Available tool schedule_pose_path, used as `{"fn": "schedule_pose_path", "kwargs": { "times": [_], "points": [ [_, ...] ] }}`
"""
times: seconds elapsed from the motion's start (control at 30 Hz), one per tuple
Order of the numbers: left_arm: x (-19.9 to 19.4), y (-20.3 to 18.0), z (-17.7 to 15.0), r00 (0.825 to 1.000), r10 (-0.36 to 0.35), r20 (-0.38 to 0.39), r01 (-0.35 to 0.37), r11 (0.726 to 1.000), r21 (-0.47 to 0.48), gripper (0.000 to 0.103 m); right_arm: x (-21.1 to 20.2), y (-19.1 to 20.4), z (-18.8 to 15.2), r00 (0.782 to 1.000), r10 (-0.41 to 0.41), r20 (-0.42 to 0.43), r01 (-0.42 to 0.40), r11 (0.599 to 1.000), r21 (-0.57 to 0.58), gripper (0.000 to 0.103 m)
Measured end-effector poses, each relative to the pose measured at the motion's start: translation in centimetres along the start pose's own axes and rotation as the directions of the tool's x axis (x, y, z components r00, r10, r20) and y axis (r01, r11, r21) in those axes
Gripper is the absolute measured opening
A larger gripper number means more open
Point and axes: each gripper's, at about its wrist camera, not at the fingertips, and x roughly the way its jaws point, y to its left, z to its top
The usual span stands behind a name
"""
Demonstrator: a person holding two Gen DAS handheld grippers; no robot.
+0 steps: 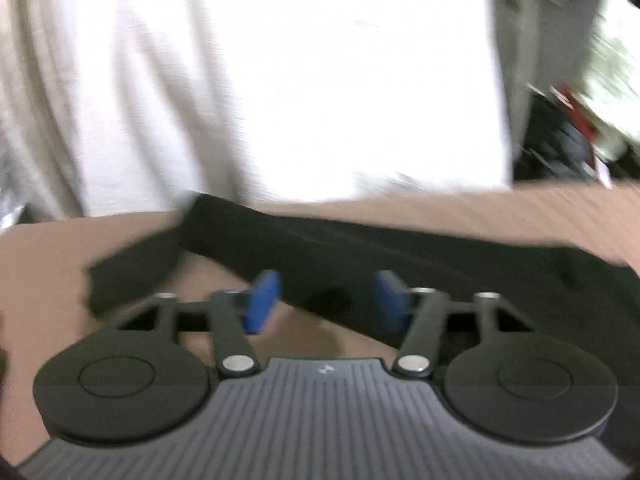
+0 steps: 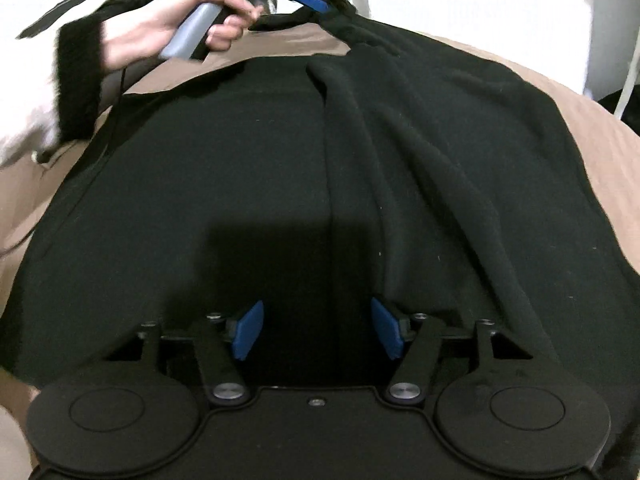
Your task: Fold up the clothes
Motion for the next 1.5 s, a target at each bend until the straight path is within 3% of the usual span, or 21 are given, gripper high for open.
{"fn": "schedule_pose_path", "kwargs": {
  "times": [0.1, 0.2, 0.37, 0.4, 0.43, 0.5, 0.6, 0.73, 0.83, 1.0, 1.07, 1.13, 1.2, 1.23, 1.3, 1.33, 1.4, 1.43, 1.5],
  "points": [
    [2.3, 5.8, 1.0, 0.993, 0.110, -0.046, -0.112, 0.993, -0.048, 0.063, -1.6, -1.6, 0.8, 0.996, 0.037, 0.076, -0.042, 0.997, 0.059, 0.066],
    [4.7, 9.3, 0.8, 0.970, 0.235, -0.057, -0.233, 0.972, 0.042, 0.071, -3.6, -3.7, 1.7, 0.979, 0.048, 0.200, -0.084, 0.981, 0.173, 0.066],
    [8.2, 11.6, -0.5, 0.960, 0.271, -0.075, -0.256, 0.952, 0.169, 0.075, -3.7, -5.9, 4.6, 0.960, -0.017, 0.281, -0.053, 0.969, 0.242, 0.066],
    [8.6, 11.3, -0.7, 0.953, 0.300, -0.046, -0.286, 0.937, 0.200, 0.060, -3.6, -6.0, 5.1, 0.960, -0.029, 0.279, -0.040, 0.970, 0.238, 0.066],
    [9.1, 10.9, -0.7, 0.941, 0.338, -0.013, -0.325, 0.916, 0.236, 0.011, -3.5, -6.1, 5.5, 0.960, -0.039, 0.278, -0.029, 0.971, 0.238, 0.066],
    [9.9, 10.3, -0.4, 0.917, 0.398, -0.003, -0.383, 0.883, 0.273, 0.005, -2.8, -6.4, 6.2, 0.957, -0.051, 0.285, -0.027, 0.964, 0.264, 0.066],
    [7.2, 9.8, 1.0, 0.923, 0.378, 0.069, -0.384, 0.910, 0.157, 0.005, -1.8, -6.0, 7.1, 0.951, -0.062, 0.304, -0.035, 0.951, 0.306, 0.066],
    [0.6, 9.3, 3.2, 0.927, 0.298, 0.230, -0.308, 0.951, 0.010, 0.005, -1.2, -5.5, 6.3, 0.955, -0.066, 0.291, -0.048, 0.929, 0.366, 0.066],
    [-3.9, 8.3, 3.6, 0.909, 0.239, 0.340, -0.260, 0.966, 0.015, 0.005, 0.4, -4.4, 6.0, 0.975, -0.057, 0.214, -0.017, 0.945, 0.327, 0.066],
    [-8.7, 7.1, 3.3, 0.923, 0.113, 0.369, -0.129, 0.991, 0.019, 0.005, -0.5, -3.5, 4.7, 0.961, -0.074, 0.266, -0.024, 0.938, 0.345, 0.066],
    [-11.1, 6.1, 2.7, 0.917, 0.037, 0.397, -0.050, 0.998, 0.023, 0.005, -1.0, -3.5, 4.5, 0.953, -0.092, 0.290, -0.018, 0.934, 0.357, 0.066],
    [-14.4, 3.8, 2.0, 0.900, -0.061, 0.431, 0.044, 0.998, 0.051, 0.005, -1.4, -3.4, 4.3, 0.944, -0.110, 0.310, -0.011, 0.931, 0.364, 0.066],
    [-18.1, 1.1, 1.1, 0.869, -0.173, 0.464, 0.148, 0.985, 0.089, 0.005, -1.3, -3.4, 4.1, 0.943, -0.123, 0.310, 0.000, 0.929, 0.370, 0.066],
    [-20.0, -0.3, 0.3, 0.845, -0.238, 0.479, 0.209, 0.971, 0.113, 0.005, -0.9, -3.3, 3.9, 0.948, -0.132, 0.289, 0.021, 0.934, 0.357, 0.066],
    [-23.9, -2.6, -2.0, 0.797, -0.363, 0.483, 0.329, 0.931, 0.157, 0.005, -0.4, -3.0, 3.4, 0.952, -0.154, 0.264, 0.060, 0.941, 0.332, 0.066],
    [-25.3, -3.4, -3.6, 0.785, -0.418, 0.457, 0.389, 0.907, 0.162, 0.005, -0.5, -3.1, 3.1, 0.952, -0.149, 0.269, 0.052, 0.940, 0.336, 0.066],
    [-27.0, -4.8, -7.1, 0.778, -0.521, 0.352, 0.513, 0.849, 0.123, 0.006, -0.7, -3.4, 2.3, 0.949, -0.135, 0.285, 0.025, 0.934, 0.357, 0.066],
    [-26.3, -5.6, -8.7, 0.792, -0.544, 0.278, 0.546, 0.834, 0.078, 0.006, -1.1, -3.6, 1.9, 0.947, -0.131, 0.292, 0.012, 0.927, 0.376, 0.066],
    [-24.0, -7.1, -11.9, 0.825, -0.551, 0.130, 0.557, 0.831, -0.013, 0.009, -2.0, -4.1, 1.1, 0.947, -0.137, 0.291, 0.006, 0.912, 0.410, 0.066]
  ]
}}
